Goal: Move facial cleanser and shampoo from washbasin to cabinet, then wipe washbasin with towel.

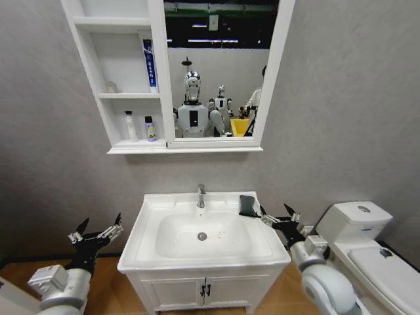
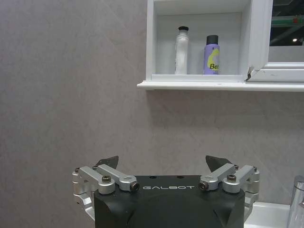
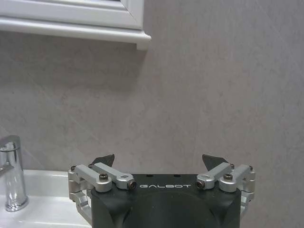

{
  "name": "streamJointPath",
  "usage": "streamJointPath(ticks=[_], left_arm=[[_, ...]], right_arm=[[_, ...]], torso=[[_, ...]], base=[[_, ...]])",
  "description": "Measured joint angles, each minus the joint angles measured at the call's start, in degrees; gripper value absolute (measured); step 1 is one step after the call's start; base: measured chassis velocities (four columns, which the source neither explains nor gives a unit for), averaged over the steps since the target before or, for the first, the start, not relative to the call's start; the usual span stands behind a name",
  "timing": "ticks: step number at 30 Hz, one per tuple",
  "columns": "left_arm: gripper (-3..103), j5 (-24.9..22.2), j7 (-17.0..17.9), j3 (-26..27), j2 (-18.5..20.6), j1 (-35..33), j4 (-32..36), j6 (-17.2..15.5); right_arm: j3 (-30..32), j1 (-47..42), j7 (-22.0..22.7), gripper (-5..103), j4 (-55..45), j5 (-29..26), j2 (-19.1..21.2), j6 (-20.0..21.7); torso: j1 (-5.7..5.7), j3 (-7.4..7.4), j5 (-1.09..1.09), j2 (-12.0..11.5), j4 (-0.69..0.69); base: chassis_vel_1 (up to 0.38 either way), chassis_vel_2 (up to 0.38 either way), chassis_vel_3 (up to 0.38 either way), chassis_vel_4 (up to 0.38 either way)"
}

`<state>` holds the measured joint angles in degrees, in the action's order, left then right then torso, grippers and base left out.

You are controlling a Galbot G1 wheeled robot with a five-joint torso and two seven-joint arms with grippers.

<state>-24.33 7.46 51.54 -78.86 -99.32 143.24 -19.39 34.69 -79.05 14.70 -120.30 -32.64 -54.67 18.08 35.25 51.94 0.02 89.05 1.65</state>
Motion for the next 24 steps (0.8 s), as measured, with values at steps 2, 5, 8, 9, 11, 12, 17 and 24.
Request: streamJointPath(ticks=[2,5,8,9,11,12,17,24], left_arm=[[100,0.0,0.0,0.0,0.0,0.0,0.0,0.0],[100,0.0,0.0,0.0,0.0,0.0,0.0,0.0],[100,0.0,0.0,0.0,0.0,0.0,0.0,0.0],[100,0.0,0.0,0.0,0.0,0.0,0.0,0.0],[100,0.0,0.0,0.0,0.0,0.0,0.0,0.0],[100,0.0,0.0,0.0,0.0,0.0,0.0,0.0],[100,0.0,0.0,0.0,0.0,0.0,0.0,0.0],[100,0.0,0.0,0.0,0.0,0.0,0.0,0.0]], right_arm=[[-1.7,4.1,1.4,100,3.9,-4.8,3.0,2.4],[-3.5,7.1,2.2,100,6.6,-7.8,4.6,3.8],[-8.0,13.8,4.1,100,11.3,-11.8,6.3,5.1],[-11.9,18.5,6.3,100,14.5,-14.5,6.3,6.0],[-14.4,21.5,8.0,100,16.7,-16.0,5.9,6.6],[-18.2,25.7,10.1,100,20.4,-17.5,5.0,7.3],[-26.8,35.1,13.0,100,30.2,-20.0,1.8,8.1],[-32.9,42.7,11.1,100,42.3,-17.0,-2.5,5.7]], torso=[[0.00,0.00,-0.01,0.0,0.00],[0.01,0.00,-0.01,0.0,0.00],[0.01,0.00,-0.02,0.0,0.01],[0.01,0.00,-0.03,0.0,0.00],[0.01,0.00,-0.02,0.0,-0.01],[0.01,0.01,-0.02,0.0,-0.01],[0.01,0.01,-0.01,0.0,-0.01],[0.02,0.00,-0.03,0.0,0.00]], base=[[0.000,0.000,0.000,0.000],[0.000,0.000,0.000,0.000],[0.000,0.000,0.000,0.000],[0.000,0.000,0.000,0.000],[0.000,0.000,0.000,0.000],[0.000,0.000,0.000,0.000],[0.000,0.000,0.000,0.000],[0.000,0.000,0.000,0.000]])
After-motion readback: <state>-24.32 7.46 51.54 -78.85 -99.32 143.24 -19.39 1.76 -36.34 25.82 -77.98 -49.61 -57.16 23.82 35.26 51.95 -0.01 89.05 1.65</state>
